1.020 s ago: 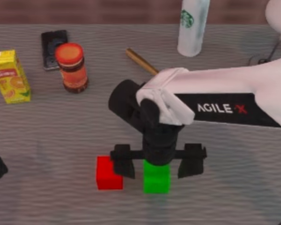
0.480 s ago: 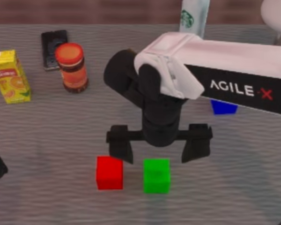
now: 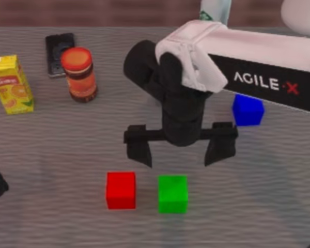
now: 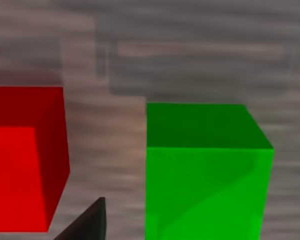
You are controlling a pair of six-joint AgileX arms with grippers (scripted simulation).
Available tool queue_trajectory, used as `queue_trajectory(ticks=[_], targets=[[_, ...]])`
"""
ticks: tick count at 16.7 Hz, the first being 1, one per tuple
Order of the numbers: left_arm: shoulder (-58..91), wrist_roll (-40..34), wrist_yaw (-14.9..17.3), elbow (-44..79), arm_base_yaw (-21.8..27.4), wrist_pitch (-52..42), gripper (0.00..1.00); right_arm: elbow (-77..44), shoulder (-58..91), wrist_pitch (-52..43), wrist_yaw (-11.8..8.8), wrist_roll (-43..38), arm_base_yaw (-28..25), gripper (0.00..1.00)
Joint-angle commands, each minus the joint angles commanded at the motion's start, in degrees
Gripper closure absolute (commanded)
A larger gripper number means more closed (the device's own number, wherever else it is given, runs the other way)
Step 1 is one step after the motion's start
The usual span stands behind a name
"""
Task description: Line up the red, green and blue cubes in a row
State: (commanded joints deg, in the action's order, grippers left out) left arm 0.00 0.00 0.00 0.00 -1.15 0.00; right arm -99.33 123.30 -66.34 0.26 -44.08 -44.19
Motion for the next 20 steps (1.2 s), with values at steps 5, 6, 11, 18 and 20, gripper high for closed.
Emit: queue_trajectory(ticks=[5, 6, 11, 18, 20], targets=[[0.00, 0.00, 0.00, 0.00, 0.00, 0.00, 0.00, -14.21, 9.30, -5.53, -0.02, 14.42, 13.00, 0.00], [0.00, 0.00, 0.00, 0.00, 0.00, 0.00, 0.00, -17.26, 11.25, -6.70, -0.03, 18.00, 15.98, 0.00], [0.00, 0.00, 0.00, 0.00, 0.00, 0.00, 0.00, -28.66, 17.87, -10.57, 0.07, 30.18, 27.14, 0.00], [0.00, 0.00, 0.00, 0.00, 0.00, 0.00, 0.00, -28.43, 18.35, -9.76, 0.11, 30.90, 27.84, 0.00], [0.00, 0.00, 0.00, 0.00, 0.00, 0.00, 0.00, -25.69, 19.06, -6.50, 0.09, 30.90, 27.88, 0.00]])
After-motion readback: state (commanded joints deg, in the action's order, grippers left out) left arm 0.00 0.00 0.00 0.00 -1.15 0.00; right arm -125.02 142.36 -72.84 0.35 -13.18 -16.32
